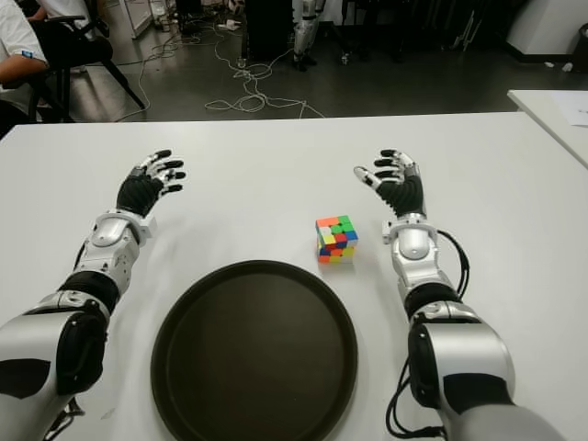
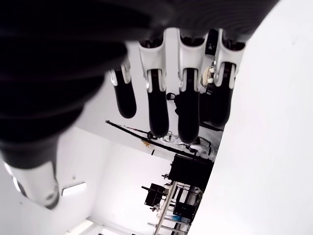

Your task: Pick up the Rubik's Cube and put it in the plate

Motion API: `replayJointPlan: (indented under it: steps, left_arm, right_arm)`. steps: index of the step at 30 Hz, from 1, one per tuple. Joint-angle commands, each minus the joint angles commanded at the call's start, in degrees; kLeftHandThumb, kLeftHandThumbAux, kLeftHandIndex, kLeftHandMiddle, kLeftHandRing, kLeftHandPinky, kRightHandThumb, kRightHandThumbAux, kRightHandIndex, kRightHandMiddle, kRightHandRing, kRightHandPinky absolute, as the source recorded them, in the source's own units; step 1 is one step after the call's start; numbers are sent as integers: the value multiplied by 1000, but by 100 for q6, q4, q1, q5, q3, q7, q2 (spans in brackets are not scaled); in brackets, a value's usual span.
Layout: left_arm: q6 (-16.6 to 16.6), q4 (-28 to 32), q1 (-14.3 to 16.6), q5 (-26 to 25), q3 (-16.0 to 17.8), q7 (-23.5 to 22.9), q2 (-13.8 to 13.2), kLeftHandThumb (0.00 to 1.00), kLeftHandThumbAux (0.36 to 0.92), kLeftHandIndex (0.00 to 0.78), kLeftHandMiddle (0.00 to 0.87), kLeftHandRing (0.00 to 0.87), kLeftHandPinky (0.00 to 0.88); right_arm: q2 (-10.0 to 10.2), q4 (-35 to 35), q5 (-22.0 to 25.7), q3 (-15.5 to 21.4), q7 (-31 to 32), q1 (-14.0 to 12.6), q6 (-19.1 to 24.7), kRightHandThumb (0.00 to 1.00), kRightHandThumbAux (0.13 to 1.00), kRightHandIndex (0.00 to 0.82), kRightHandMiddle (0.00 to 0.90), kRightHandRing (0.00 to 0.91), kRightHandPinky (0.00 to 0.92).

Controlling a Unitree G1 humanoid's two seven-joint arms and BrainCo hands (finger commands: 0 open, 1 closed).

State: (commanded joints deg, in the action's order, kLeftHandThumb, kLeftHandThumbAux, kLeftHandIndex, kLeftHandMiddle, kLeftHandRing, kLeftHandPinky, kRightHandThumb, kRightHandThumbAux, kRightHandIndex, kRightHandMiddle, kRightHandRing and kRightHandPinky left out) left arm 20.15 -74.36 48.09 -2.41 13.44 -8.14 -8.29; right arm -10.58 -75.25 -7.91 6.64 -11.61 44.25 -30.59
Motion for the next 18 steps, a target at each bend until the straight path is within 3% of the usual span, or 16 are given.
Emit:
replayJointPlan:
  steps: [18]
  left_arm:
    - [14, 8, -9, -30, 23, 16, 13, 502, 702, 194, 283, 274, 294]
  right_arm:
    - [29, 0, 129, 149, 177, -8, -14, 114, 602, 273, 346, 358, 364]
